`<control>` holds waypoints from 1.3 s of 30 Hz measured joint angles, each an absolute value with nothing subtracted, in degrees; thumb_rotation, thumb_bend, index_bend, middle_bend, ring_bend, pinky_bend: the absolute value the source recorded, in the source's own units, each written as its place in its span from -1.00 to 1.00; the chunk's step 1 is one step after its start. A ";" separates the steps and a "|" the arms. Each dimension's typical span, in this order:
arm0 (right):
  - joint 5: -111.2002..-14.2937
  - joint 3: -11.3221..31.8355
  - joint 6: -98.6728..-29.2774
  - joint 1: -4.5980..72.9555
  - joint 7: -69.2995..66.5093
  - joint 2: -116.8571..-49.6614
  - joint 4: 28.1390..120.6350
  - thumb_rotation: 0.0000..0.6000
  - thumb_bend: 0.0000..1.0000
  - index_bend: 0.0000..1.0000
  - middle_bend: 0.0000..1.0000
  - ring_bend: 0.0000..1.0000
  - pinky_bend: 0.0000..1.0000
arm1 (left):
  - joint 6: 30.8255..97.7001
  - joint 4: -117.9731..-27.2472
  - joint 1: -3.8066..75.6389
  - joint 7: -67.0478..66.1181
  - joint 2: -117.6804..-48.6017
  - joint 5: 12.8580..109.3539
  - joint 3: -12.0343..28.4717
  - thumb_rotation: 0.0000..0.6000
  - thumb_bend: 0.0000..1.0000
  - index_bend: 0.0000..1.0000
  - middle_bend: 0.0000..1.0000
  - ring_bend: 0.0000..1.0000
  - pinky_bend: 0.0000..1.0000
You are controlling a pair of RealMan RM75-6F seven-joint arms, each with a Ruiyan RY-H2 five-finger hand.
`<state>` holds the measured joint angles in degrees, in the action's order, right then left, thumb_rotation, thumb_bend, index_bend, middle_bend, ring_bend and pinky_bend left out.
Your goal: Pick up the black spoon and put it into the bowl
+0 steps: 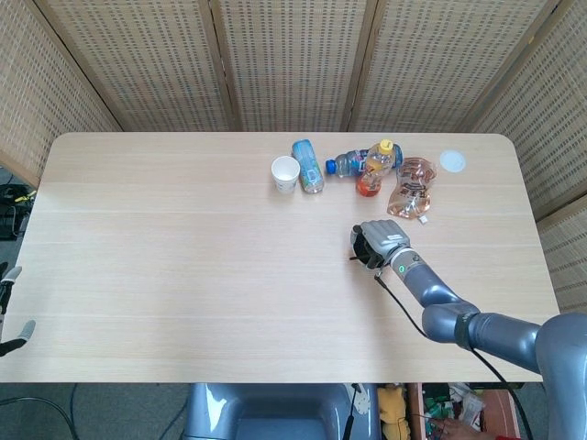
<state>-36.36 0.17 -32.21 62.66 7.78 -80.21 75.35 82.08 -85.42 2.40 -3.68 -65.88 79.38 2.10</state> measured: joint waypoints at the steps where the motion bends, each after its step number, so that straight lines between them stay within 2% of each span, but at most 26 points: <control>1: -36.36 0.33 -33.04 62.51 7.92 -79.72 76.16 1.00 -1.00 -0.29 0.77 1.00 1.00 | 82.12 -85.43 2.40 -3.65 -65.86 79.41 2.12 1.00 -0.35 -1.00 -1.00 -1.00 -1.00; 4: -36.82 0.75 -35.80 61.82 8.31 -78.24 78.81 1.00 -1.00 -0.31 0.61 0.93 0.97 | 82.21 -85.48 2.45 -3.55 -65.79 79.54 2.20 1.00 -0.35 -1.00 -1.00 -1.00 -1.00; 9: -38.02 1.80 -41.23 59.59 8.40 -75.12 84.44 1.00 -1.00 -0.31 0.21 0.45 0.82 | 82.42 -85.42 2.47 -3.43 -65.77 79.63 2.36 1.00 -0.35 -1.00 -1.00 -1.00 -1.00; 12: -39.32 2.28 -45.34 57.56 8.25 -73.38 87.58 1.00 -1.00 -0.31 0.00 0.16 0.64 | 82.38 -85.31 2.55 -3.55 -65.79 79.55 2.47 1.00 -0.35 -1.00 -1.00 -1.00 -1.00; 14: -40.73 2.49 -48.81 55.74 8.09 -72.25 89.94 1.00 -1.00 -0.31 -0.10 0.04 0.54 | 82.45 -85.22 2.62 -3.68 -65.85 79.56 2.58 1.00 -0.35 -1.00 -1.00 -1.00 -1.00; 17: -42.92 2.71 -53.99 52.88 7.76 -70.78 93.16 1.00 -0.95 -0.31 -0.23 -0.13 0.37 | 82.68 -85.13 2.70 -3.84 -65.99 79.64 2.77 1.00 -0.35 -1.00 -1.00 -1.00 -1.00; 24: -49.70 2.26 -69.18 45.50 8.66 -69.59 97.64 1.00 -0.75 -0.31 -0.41 -0.41 0.12 | 83.50 -84.69 2.83 -3.89 -66.81 80.65 2.84 1.00 -0.35 -1.00 -1.00 -1.00 -1.00; 27: -53.58 1.62 -76.21 41.70 9.92 -69.86 98.42 1.00 -0.75 -0.31 -0.52 -0.59 -0.08 | 83.60 -84.75 2.90 -3.70 -66.91 81.49 2.56 1.00 -0.35 -1.00 -1.00 -1.00 -1.00; 31: -59.49 -0.07 -84.54 36.19 12.77 -70.84 98.38 1.00 -0.74 -0.41 -0.75 -0.92 -0.56 | 84.53 -84.66 2.87 -3.24 -67.21 82.91 2.25 1.00 -0.35 -1.00 -1.00 -1.00 -1.00; 34: -62.69 -1.65 -88.47 32.34 14.92 -71.53 98.28 1.00 -0.74 -0.53 -0.88 -1.00 -0.82 | 85.42 -84.52 2.75 -2.98 -67.45 84.02 2.02 1.00 -0.35 -1.00 -1.00 -1.00 -1.00; 39: -66.20 -3.56 -91.74 27.64 17.01 -72.16 98.45 1.00 -0.75 -0.63 -0.98 -1.00 -0.97 | 86.64 -84.28 2.58 -2.50 -67.85 86.16 1.35 1.00 -0.35 -1.00 -1.00 -1.00 -1.00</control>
<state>-66.20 -3.56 -91.74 27.64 17.01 -72.16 98.45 86.64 -84.28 2.58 -2.50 -67.85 86.16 1.35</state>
